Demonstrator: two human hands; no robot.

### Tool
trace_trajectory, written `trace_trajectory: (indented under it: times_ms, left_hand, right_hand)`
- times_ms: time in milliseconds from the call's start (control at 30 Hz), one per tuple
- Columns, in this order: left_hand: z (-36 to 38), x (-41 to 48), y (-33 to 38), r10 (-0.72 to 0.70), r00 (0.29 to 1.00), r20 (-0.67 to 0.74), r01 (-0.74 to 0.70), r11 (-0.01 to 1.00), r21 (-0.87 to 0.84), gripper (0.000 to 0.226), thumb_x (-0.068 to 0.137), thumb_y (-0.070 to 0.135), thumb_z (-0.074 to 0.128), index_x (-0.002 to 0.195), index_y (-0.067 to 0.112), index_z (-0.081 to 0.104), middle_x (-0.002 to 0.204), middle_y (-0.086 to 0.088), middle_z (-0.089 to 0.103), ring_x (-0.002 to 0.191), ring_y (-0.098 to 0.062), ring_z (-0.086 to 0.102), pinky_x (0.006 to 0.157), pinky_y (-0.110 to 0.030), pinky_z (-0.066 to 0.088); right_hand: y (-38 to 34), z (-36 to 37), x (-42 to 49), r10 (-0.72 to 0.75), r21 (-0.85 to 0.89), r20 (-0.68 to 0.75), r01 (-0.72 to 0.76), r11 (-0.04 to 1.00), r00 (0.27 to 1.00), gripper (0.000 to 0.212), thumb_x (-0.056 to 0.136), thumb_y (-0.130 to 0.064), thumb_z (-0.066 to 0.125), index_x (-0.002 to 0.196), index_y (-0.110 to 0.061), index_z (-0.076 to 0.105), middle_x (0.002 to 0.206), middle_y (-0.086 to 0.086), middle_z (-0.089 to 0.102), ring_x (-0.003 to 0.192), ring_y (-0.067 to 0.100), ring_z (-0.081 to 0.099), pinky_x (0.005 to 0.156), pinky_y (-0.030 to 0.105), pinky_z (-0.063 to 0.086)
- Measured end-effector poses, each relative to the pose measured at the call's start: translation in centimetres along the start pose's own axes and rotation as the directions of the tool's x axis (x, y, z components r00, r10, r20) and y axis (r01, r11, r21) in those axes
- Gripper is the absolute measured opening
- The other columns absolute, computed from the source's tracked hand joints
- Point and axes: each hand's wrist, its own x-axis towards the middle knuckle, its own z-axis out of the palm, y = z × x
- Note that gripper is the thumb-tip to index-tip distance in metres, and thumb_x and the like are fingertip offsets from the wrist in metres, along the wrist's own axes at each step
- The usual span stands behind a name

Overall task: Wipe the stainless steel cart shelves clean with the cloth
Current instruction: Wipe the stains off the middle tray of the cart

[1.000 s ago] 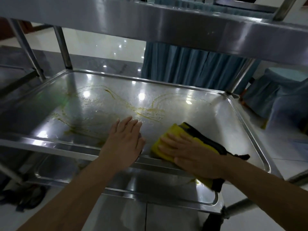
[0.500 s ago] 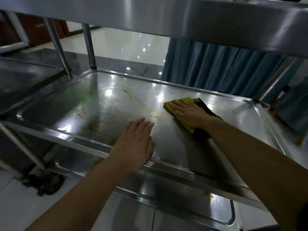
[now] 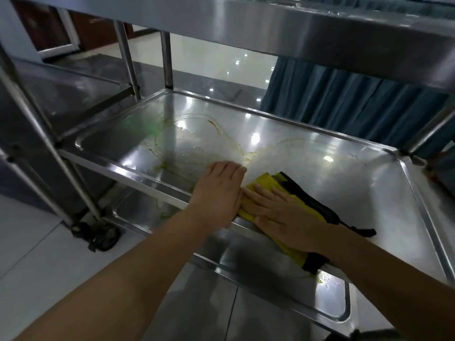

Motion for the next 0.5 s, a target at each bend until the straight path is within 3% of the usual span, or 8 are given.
trace_trajectory:
  times_ms: [100,233,367,500]
  left_hand:
    - [-2.0,-1.4,-3.6,-0.012,0.999,-0.048,0.009,0.999,-0.046,0.037,0.085,0.027,0.039,0.103,0.01,0.067,0.096,-0.008,0.067,0.087,-0.03,0.062,0.085,-0.038,0.038]
    - [-4.1,-4.5,-11.1,-0.101,0.994,0.035,0.103,0.991,-0.089,0.041,0.087,0.039,0.039,0.095,0.011,0.067,0.089,-0.007,0.064,0.079,-0.026,0.06,0.068,-0.03,0.041]
    - [-4.1,-6.3,-15.0,-0.061,0.991,0.117,0.069,0.996,-0.063,0.046,0.086,0.05,0.039,0.093,0.016,0.069,0.083,-0.001,0.061,0.073,-0.02,0.057,0.063,-0.028,0.043]
    - [-4.0,-6.8,-17.3,-0.003,0.996,0.088,0.009,0.998,-0.069,0.046,0.084,0.054,0.042,0.093,0.018,0.069,0.085,0.002,0.061,0.075,-0.017,0.058,0.065,-0.029,0.047]
  right_hand:
    - [0.6,0.1,0.1,-0.045,0.015,0.001,0.045,0.999,0.999,0.058,0.086,-0.064,-0.017,0.141,-0.048,-0.008,0.153,-0.022,-0.013,0.144,0.003,-0.018,0.116,0.027,-0.015]
    - [2.6,-0.6,3.3,-0.005,-0.039,-0.014,0.004,0.999,1.0,0.058,0.085,-0.065,-0.017,0.139,-0.047,-0.014,0.151,-0.023,-0.016,0.143,0.005,-0.019,0.114,0.026,-0.016]
    - [5.5,-2.2,8.7,0.219,-0.005,-0.015,-0.219,0.976,0.976,0.042,0.101,-0.05,0.007,0.138,-0.049,-0.014,0.152,-0.02,-0.014,0.145,0.009,-0.011,0.115,0.029,-0.012]
    - [8.1,-3.4,13.2,0.444,-0.008,-0.016,-0.444,0.896,0.896,0.05,0.104,-0.041,0.015,0.15,-0.038,-0.003,0.16,-0.009,-0.006,0.147,0.014,-0.007,0.119,0.04,-0.005]
